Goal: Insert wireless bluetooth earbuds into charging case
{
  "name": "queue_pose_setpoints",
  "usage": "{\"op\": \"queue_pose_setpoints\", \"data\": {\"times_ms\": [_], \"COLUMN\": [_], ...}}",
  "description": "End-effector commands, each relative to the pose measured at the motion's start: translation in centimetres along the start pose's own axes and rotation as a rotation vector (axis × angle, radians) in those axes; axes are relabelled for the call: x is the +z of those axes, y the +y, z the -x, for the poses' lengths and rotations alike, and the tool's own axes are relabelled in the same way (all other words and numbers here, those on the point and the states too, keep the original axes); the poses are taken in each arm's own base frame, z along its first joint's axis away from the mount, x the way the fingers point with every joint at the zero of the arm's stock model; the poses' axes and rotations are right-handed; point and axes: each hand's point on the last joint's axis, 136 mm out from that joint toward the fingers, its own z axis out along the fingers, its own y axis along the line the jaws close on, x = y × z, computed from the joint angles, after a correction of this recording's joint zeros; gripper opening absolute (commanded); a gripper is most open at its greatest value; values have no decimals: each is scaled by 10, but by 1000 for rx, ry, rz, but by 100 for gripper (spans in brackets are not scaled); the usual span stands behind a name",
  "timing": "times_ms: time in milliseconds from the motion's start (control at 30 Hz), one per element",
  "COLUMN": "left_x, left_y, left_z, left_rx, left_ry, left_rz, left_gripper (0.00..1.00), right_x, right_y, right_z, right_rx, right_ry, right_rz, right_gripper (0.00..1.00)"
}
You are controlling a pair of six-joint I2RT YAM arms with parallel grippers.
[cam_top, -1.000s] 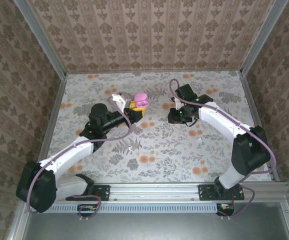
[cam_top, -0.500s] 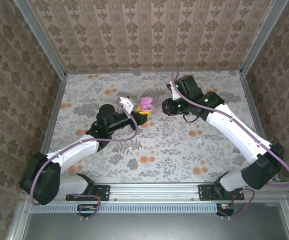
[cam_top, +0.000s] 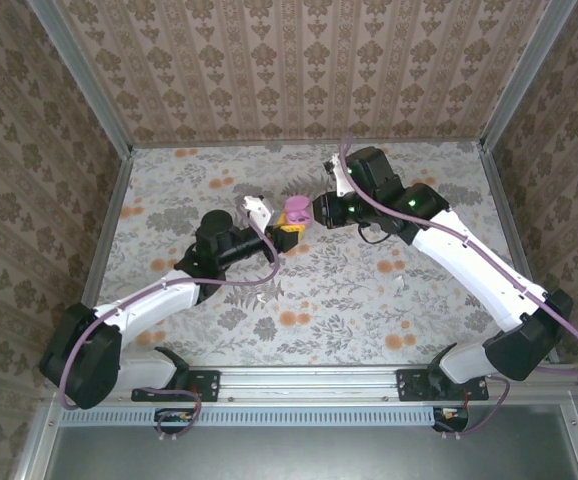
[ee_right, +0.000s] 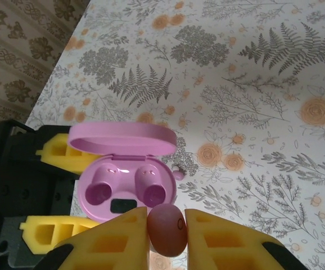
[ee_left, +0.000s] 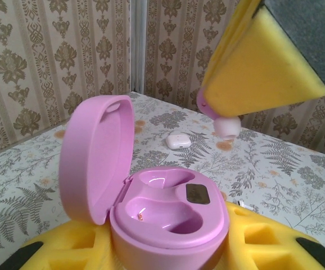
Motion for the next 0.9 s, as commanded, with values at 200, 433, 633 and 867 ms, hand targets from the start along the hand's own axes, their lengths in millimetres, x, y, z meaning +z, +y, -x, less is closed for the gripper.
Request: {"op": "queue_pose_setpoints", "data": {"times_ms": [200,433,633,867], "left_x": [-1,-2,-2,-2], "left_y": [-7,-8,-9,-9], "left_z": [10,12,12,15], "left_rx": [38,38,39,40], "left_ry": [-37,-41,-42,-47], "left_rz": [-23,-25,-30,-32], "left_gripper": [33,33,33,33], "right_x": [5,11,15,21], "right_y": [9,6,6,6], "right_z": [11,8,7,5], "right_rx": [-11,-15,-18,-19], "right_ry": [-20,-7,-2,8], "right_rz": [11,0,0,-1], "right_gripper": [22,22,22,22]}}
